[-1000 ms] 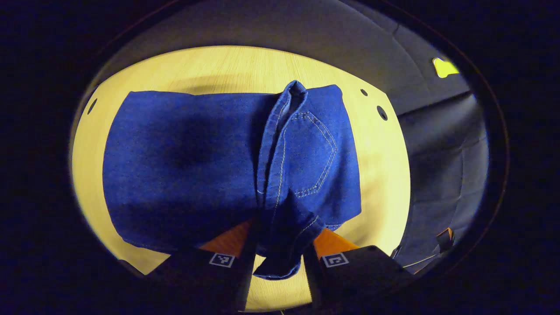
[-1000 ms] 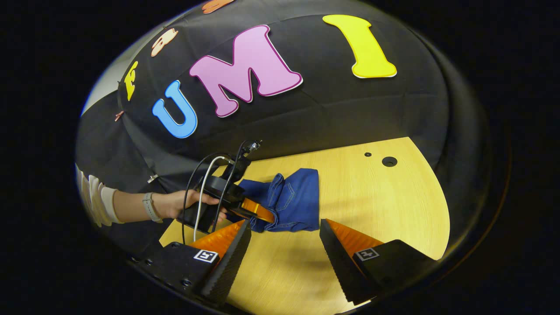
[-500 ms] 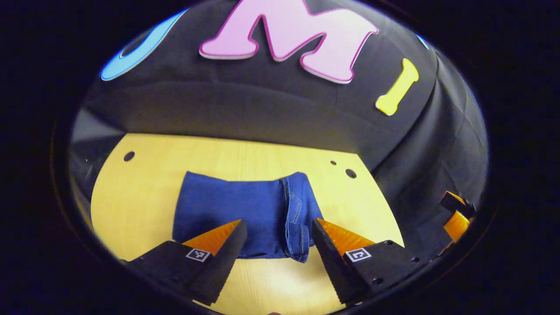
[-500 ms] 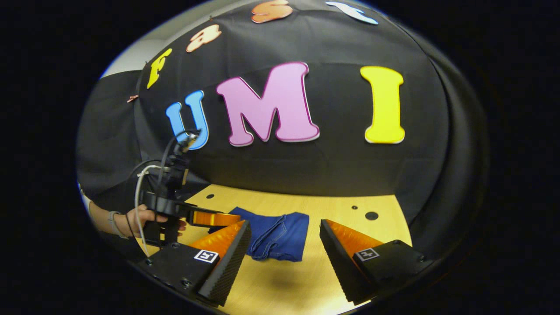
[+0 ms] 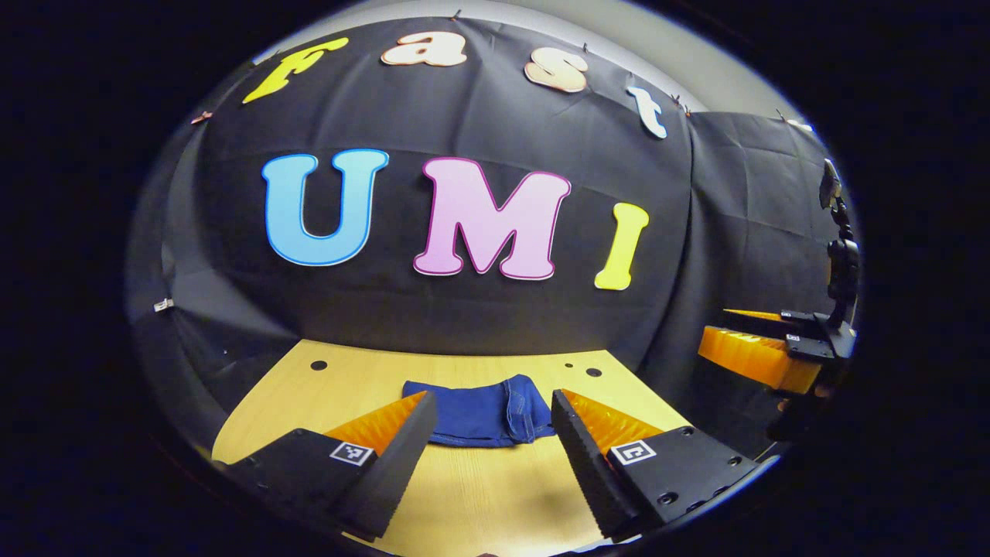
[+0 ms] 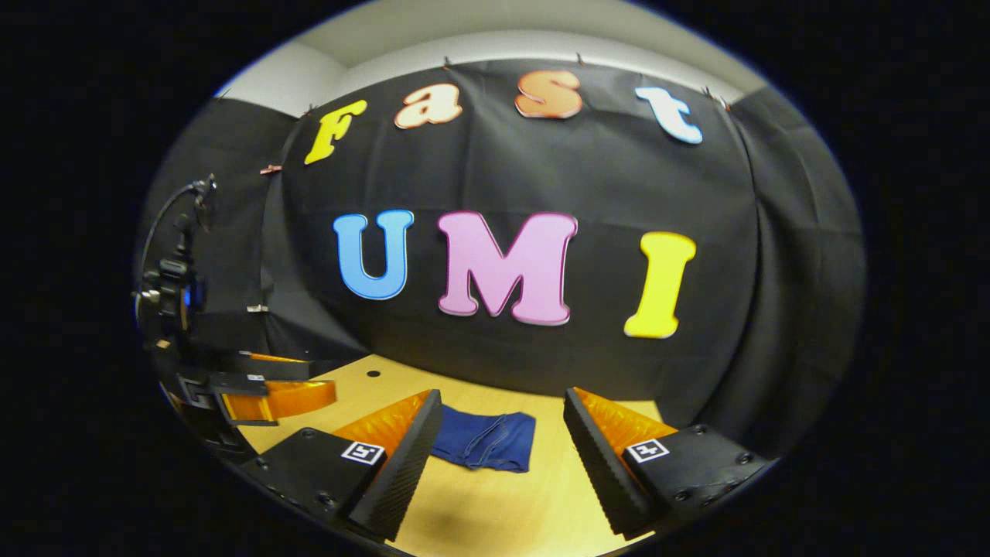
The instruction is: Grasp the waist and the cuffs of the jeans and fold them to make the two legs overlap; first hold the waist and fold one-third of the jeans toward the cuffs, then hold the cuffs and fold the remaining one-third in the same direction to finish folding.
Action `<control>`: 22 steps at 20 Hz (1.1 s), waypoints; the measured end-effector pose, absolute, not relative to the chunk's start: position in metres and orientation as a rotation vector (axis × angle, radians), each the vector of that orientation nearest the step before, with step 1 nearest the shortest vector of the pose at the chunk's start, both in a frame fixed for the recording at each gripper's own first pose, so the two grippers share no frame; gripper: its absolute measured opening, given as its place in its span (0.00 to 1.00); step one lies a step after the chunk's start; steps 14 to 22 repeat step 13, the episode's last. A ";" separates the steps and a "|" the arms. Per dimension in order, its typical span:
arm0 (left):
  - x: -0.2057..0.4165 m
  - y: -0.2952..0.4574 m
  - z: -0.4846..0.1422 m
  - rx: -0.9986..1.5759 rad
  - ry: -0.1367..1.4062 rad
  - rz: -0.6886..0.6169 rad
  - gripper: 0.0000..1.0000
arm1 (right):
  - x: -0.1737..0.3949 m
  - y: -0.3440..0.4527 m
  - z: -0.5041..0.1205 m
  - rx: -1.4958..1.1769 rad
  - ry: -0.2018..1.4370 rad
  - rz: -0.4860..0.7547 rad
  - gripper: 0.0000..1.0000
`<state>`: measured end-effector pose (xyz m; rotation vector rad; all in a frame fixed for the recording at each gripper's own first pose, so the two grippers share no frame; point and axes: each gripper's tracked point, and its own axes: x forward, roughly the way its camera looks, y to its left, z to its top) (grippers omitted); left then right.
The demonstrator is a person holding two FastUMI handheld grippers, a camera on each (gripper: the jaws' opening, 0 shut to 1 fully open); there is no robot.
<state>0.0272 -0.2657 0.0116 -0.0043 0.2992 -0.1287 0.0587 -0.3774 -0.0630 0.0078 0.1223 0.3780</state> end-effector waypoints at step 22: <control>-0.089 -0.249 0.097 0.049 0.090 -0.020 0.95 | -0.055 -0.362 -0.006 0.017 0.015 0.302 0.96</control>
